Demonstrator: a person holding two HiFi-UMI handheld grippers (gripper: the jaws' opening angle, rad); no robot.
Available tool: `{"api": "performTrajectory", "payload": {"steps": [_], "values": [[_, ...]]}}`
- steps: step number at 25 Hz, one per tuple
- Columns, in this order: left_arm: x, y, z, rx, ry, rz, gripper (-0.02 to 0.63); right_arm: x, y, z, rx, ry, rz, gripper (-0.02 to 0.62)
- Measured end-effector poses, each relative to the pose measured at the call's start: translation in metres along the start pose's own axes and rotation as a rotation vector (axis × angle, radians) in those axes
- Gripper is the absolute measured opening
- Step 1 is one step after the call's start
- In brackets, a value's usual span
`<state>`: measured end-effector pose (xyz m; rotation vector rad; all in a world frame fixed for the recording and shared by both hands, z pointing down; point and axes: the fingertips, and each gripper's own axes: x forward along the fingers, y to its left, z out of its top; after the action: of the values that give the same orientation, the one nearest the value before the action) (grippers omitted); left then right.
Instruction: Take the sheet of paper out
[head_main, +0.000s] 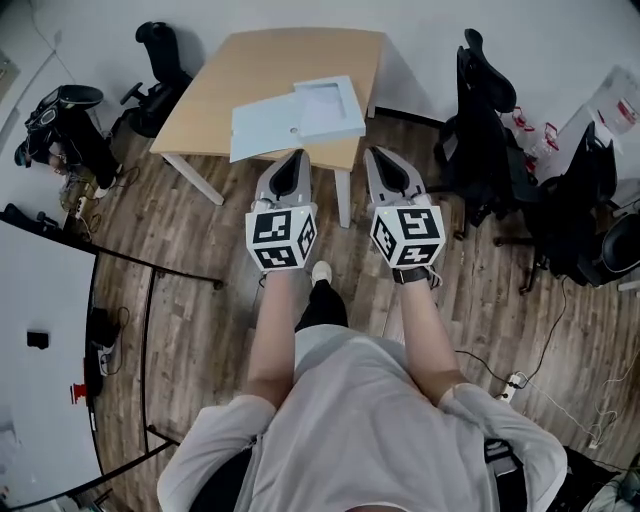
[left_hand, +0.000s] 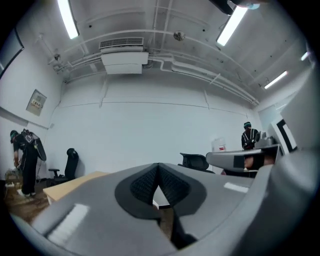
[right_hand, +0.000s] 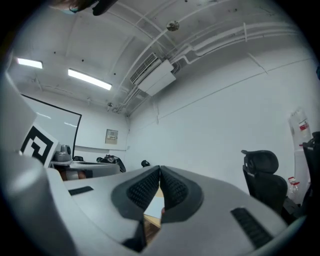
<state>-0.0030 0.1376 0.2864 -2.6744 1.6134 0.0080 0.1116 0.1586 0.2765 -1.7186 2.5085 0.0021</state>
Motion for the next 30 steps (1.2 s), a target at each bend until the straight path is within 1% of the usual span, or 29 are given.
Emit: {"api": "performTrajectory", "payload": {"steps": [2, 6, 9, 13, 17, 22, 24, 26, 30], "values": [[0.029, 0.014, 0.004, 0.024, -0.006, -0.017, 0.008, 0.031, -0.005, 0.005, -0.006, -0.018, 0.004, 0.012], [0.088, 0.055, 0.009, 0.012, -0.005, -0.042, 0.008, 0.095, -0.009, 0.014, -0.010, -0.069, 0.029, 0.012], [0.121, 0.096, 0.010, -0.027, -0.005, -0.046, 0.008, 0.143, -0.011, 0.014, -0.011, -0.062, 0.019, 0.012], [0.172, 0.139, 0.008, -0.059, -0.004, -0.061, 0.008, 0.207, -0.021, 0.006, -0.020, -0.039, 0.005, 0.012], [0.219, 0.183, -0.015, -0.139, 0.019, -0.071, 0.008, 0.265, -0.034, -0.014, -0.032, -0.006, -0.009, 0.012], [0.263, 0.230, -0.044, -0.184, 0.046, -0.079, 0.008, 0.317, -0.052, -0.042, -0.041, 0.043, -0.046, 0.012], [0.281, 0.241, -0.055, -0.197, 0.063, -0.077, 0.008, 0.333, -0.056, -0.053, -0.058, 0.068, -0.042, 0.013], [0.294, 0.249, -0.071, -0.201, 0.098, -0.076, 0.008, 0.345, -0.058, -0.064, -0.072, 0.099, -0.037, 0.013], [0.313, 0.255, -0.109, -0.208, 0.187, -0.084, 0.008, 0.366, -0.071, -0.089, -0.050, 0.153, -0.041, 0.012]]}}
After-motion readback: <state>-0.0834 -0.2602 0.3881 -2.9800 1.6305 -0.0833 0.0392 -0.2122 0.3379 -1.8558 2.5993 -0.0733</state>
